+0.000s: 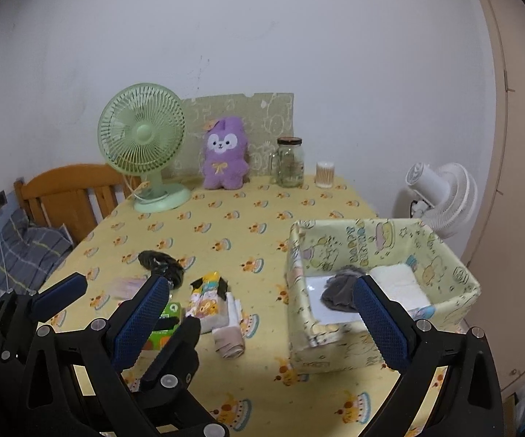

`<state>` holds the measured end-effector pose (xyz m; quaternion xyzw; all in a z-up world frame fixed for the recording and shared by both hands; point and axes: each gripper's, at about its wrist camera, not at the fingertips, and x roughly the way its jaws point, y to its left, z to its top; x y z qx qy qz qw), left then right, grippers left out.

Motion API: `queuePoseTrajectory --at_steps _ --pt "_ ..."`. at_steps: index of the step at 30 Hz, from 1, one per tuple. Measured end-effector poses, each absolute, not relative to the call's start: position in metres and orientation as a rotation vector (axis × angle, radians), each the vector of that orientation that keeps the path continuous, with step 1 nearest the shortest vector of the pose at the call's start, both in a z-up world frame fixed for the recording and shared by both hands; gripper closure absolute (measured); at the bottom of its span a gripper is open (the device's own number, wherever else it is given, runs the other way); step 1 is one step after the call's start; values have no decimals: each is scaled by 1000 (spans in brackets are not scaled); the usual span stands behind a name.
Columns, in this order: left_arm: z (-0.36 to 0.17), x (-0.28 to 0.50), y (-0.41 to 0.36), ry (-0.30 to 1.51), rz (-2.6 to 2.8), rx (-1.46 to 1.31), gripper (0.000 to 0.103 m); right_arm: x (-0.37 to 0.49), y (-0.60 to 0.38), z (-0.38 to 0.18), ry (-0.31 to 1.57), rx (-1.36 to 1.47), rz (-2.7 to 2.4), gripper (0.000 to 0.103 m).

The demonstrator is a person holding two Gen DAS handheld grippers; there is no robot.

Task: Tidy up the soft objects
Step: 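Move both tools back over the remaining table items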

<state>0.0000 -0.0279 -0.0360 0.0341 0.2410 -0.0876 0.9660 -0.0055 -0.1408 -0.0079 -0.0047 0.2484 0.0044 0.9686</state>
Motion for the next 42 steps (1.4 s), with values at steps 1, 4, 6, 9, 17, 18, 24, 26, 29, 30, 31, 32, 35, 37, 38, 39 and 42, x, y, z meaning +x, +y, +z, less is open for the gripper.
queuePoseTrajectory --at_steps 1,4,6,9,17,18,24,26,29,30,31,32,35,37,38,39,42 --pt "-39 0 -26 490 -170 67 5 -5 -138 -11 503 -13 14 1" --pt "-46 2 -19 504 -152 56 5 -2 -132 -18 507 -22 21 1" --pt "-50 3 -15 514 -147 45 5 1 -127 -22 517 -21 34 1" --pt "-55 5 -8 527 -127 37 5 5 -121 -28 537 -17 53 1" --pt "-69 17 8 573 -94 20 7 16 -104 -41 581 -34 84 9" --pt "-70 18 10 578 -93 19 7 17 -102 -42 585 -36 87 11" --pt "-82 30 16 623 -89 15 8 29 -94 -54 628 -43 103 17" --pt "-88 33 17 642 -92 12 9 32 -93 -58 632 -55 100 17" --pt "-94 38 18 665 -98 3 10 39 -90 -64 646 -77 107 20" --pt "-96 40 18 672 -99 2 10 42 -89 -66 656 -81 111 24" --pt "-97 41 17 678 -100 2 10 45 -89 -69 666 -83 115 25" --pt "-99 43 17 683 -101 2 10 47 -88 -71 676 -84 117 26" --pt "-103 49 16 700 -99 -1 11 54 -88 -76 694 -90 119 30" --pt "-105 53 17 709 -89 0 14 59 -87 -79 704 -94 120 31" --pt "-105 54 17 710 -82 1 16 61 -87 -80 708 -96 120 31" --pt "-105 55 18 709 -68 2 18 64 -86 -81 711 -96 121 31" --pt "-106 59 21 706 -28 15 21 69 -84 -84 717 -95 125 32"
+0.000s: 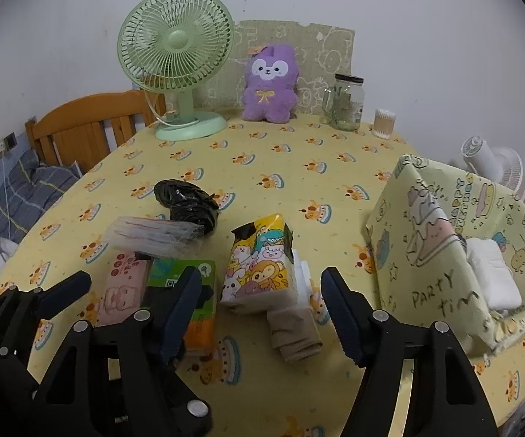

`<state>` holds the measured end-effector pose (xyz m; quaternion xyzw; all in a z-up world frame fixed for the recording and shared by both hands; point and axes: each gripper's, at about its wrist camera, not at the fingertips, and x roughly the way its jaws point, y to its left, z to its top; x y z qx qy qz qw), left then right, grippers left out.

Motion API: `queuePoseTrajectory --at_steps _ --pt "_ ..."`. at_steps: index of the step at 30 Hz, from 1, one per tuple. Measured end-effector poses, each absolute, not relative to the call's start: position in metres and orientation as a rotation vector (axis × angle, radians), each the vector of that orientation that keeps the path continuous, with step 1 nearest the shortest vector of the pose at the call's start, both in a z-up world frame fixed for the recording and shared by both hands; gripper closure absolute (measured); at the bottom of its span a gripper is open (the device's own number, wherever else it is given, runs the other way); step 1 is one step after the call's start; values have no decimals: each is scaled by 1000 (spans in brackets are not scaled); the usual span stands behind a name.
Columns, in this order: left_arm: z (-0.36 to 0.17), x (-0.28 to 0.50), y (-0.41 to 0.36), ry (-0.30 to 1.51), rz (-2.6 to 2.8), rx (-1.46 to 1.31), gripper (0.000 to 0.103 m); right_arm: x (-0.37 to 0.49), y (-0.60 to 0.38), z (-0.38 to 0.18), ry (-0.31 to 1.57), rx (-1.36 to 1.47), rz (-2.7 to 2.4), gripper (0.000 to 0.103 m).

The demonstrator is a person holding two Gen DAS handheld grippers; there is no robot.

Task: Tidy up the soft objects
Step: 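Move both tools back over the remaining table items, then grasp the pink wipes pack with the left tool while the right tool grasps the snack bag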

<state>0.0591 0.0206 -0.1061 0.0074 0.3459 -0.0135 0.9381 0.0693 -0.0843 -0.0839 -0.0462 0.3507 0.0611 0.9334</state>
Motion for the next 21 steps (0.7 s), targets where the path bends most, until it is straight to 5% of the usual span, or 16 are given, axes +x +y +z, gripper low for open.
queuePoseTrajectory --at_steps 21 --pt "-112 79 47 787 88 -50 36 101 -70 -93 756 -75 140 35"
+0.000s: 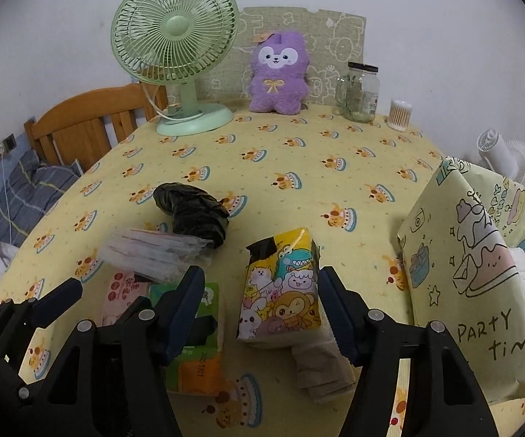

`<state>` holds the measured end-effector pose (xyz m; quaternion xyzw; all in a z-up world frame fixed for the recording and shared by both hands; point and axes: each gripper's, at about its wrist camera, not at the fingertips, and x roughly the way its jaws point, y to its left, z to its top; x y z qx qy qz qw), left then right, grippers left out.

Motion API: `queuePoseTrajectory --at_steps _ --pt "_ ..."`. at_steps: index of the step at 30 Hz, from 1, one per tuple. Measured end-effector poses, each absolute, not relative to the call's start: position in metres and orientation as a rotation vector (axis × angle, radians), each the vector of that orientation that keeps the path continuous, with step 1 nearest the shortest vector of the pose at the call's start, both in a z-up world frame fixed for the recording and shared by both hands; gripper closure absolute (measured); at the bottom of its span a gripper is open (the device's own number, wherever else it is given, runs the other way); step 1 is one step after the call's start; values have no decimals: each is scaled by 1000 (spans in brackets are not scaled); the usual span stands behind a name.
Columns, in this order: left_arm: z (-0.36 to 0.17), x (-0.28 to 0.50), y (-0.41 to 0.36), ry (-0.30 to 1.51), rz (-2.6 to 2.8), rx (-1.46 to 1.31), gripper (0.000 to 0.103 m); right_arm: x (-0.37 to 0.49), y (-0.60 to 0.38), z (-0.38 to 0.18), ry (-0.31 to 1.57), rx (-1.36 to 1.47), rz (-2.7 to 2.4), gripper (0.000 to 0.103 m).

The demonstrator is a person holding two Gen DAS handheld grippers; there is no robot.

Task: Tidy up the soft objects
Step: 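Grasp the pink wipes pack with the left tool while the right tool grasps the snack bag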

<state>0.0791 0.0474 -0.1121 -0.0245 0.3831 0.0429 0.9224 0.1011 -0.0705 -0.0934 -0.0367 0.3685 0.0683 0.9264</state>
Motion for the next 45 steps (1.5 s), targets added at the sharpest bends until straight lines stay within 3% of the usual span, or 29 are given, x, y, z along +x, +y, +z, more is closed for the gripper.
queuePoseTrajectory --at_steps 9,21,27,45 --pt "-115 82 48 797 95 -56 38 107 -71 -99 782 -66 145 36" --pt "-118 81 44 793 109 -40 42 110 -74 -107 811 -58 121 72" --pt "-116 81 43 790 102 -39 46 107 -77 -105 799 -51 110 79" --pt "-107 73 52 789 119 -68 48 86 -77 -80 716 -59 92 81"
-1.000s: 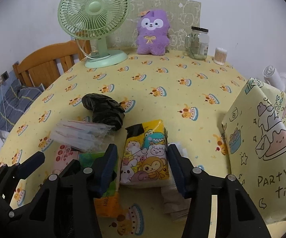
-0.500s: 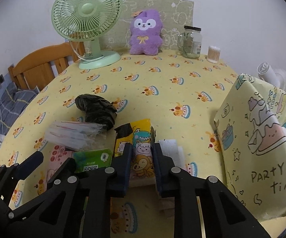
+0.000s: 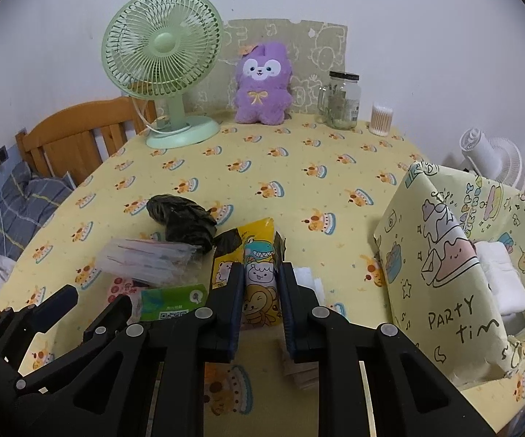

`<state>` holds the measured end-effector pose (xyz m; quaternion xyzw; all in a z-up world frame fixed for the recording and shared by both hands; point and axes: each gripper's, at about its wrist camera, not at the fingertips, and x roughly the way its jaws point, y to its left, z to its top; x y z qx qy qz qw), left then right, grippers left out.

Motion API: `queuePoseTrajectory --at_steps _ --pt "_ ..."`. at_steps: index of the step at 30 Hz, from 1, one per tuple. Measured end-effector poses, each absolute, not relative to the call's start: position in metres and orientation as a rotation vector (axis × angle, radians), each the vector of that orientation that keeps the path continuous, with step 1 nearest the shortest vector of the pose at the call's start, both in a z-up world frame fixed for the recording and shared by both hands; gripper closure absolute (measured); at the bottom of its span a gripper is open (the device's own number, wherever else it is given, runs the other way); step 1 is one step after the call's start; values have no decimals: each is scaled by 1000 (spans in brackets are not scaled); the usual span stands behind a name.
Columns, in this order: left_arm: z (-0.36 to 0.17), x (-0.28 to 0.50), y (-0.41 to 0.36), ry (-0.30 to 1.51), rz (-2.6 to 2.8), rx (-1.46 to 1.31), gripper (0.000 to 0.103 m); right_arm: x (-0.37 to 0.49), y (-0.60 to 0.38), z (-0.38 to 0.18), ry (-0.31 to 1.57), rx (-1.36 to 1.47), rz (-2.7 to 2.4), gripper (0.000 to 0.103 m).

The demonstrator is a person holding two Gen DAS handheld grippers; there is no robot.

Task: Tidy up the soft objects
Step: 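Grasp the pink wipes pack with the left tool while the right tool grasps the snack bag, then lift the pink wipes pack and snack bag off the table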

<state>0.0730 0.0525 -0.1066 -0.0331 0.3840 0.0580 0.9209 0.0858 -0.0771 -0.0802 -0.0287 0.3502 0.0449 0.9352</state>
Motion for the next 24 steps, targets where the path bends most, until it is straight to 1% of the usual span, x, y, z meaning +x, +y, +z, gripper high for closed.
queuePoseTrajectory --at_steps 3,10,12,13,24 --pt "-116 77 51 817 116 -70 48 85 -75 -81 720 -64 94 81" --pt "-118 83 45 824 96 -75 51 91 -77 -85 734 -64 83 81" --pt "-119 85 45 832 85 -82 60 93 -78 -86 741 -61 79 81" --pt "-120 86 43 836 83 -82 62 94 -78 -87 747 -60 77 81" --pt "-115 76 36 815 70 -68 64 90 -83 -88 753 -46 77 81"
